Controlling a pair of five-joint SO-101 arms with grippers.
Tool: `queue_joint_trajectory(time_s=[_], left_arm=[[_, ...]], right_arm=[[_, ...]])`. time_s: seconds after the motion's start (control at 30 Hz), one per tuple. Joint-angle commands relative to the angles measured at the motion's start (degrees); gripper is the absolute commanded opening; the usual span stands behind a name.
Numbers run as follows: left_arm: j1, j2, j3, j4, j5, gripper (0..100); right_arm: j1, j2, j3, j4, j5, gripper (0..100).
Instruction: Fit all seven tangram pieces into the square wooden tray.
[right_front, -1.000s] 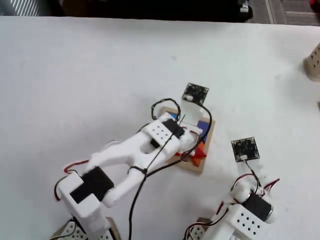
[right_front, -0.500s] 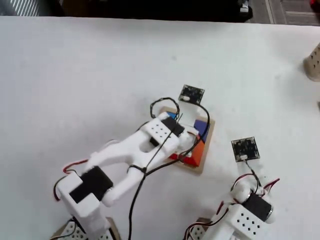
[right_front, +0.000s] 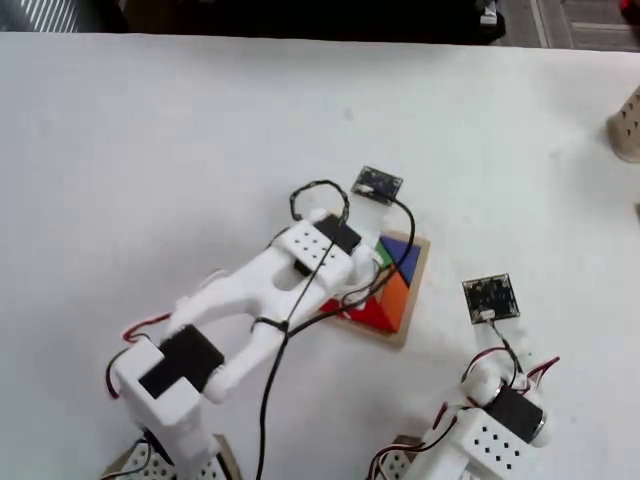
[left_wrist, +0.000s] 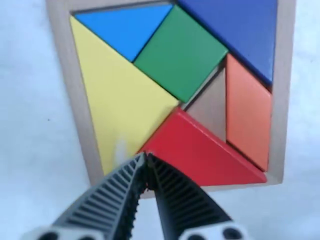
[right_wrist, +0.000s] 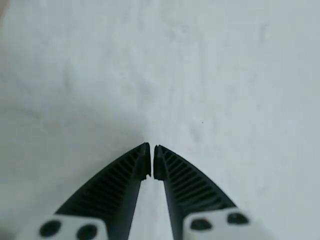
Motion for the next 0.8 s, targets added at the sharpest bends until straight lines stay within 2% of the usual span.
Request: queue_joint_trajectory(time_s=[0.0, 0.33, 0.77], left_arm=[[1.3, -0.5, -2.6, -4.5, -0.6, 2], [5.0, -1.5, -2.2, -14.3, -0.6, 2], [9.1, 5.6, -2.4, -14.3, -1.0, 2]], right_arm=[[-0.5, -0.7, -0.4, -1.1, 0.1, 1.7], [-0.5, -0.7, -0.4, -1.1, 0.2, 1.7], [-0.5, -0.7, -0.4, -1.0, 0.2, 1.7]])
